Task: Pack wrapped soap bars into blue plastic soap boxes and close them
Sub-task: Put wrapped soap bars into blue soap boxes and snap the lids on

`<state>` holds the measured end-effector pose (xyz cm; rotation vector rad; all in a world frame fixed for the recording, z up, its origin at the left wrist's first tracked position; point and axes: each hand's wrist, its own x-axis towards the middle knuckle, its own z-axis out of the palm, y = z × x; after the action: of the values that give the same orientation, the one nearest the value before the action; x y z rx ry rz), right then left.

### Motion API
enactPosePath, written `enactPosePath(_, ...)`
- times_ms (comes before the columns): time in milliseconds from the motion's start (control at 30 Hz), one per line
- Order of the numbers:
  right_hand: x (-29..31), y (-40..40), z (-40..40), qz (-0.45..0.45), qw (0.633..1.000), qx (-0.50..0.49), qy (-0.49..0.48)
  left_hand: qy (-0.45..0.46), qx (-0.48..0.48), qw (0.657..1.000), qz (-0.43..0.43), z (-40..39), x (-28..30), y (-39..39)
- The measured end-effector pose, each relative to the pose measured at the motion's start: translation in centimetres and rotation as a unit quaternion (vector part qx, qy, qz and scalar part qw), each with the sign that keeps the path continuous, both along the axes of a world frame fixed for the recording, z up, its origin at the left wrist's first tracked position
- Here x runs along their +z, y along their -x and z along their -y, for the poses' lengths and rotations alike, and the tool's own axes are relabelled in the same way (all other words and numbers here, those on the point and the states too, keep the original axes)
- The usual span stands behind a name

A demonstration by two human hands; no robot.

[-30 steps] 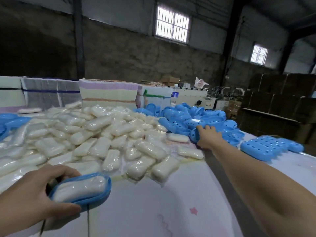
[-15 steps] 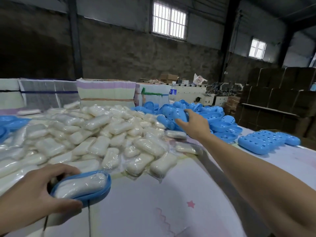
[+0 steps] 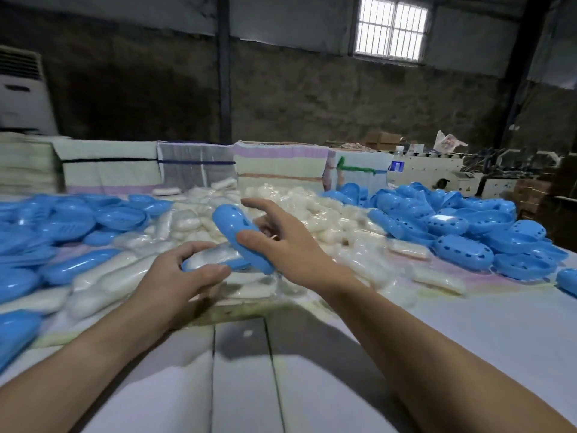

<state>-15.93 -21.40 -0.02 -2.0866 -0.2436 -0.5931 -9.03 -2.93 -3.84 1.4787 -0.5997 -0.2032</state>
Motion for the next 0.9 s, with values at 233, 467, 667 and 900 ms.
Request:
enactPosePath(233,-2.0,-0.5,-0.7,0.005,0.993,-0.061,-0.103,0.129,-0.033,0.986,-0.104,0.9,0.1,0.4)
enactPosePath(467,-2.4,0.0,-1.7,-0.001,0.991,-0.054,-0.120,0.142,-0.038,0.984,-0.096,0.9,-0.1,0.7)
enactPosePath(667,-2.2,0.4,-1.7,-0.020,0.992,-0.040,-0.119,0.094,-0.028,0.994,-0.057,0.8,-0.2,0.6)
enactPosePath(900,-2.5,0.5,-1.7,-0.040,0.994,-0.029,-0.096,0.062,-0.093,0.993,-0.039,0.8,-0.8,0.9)
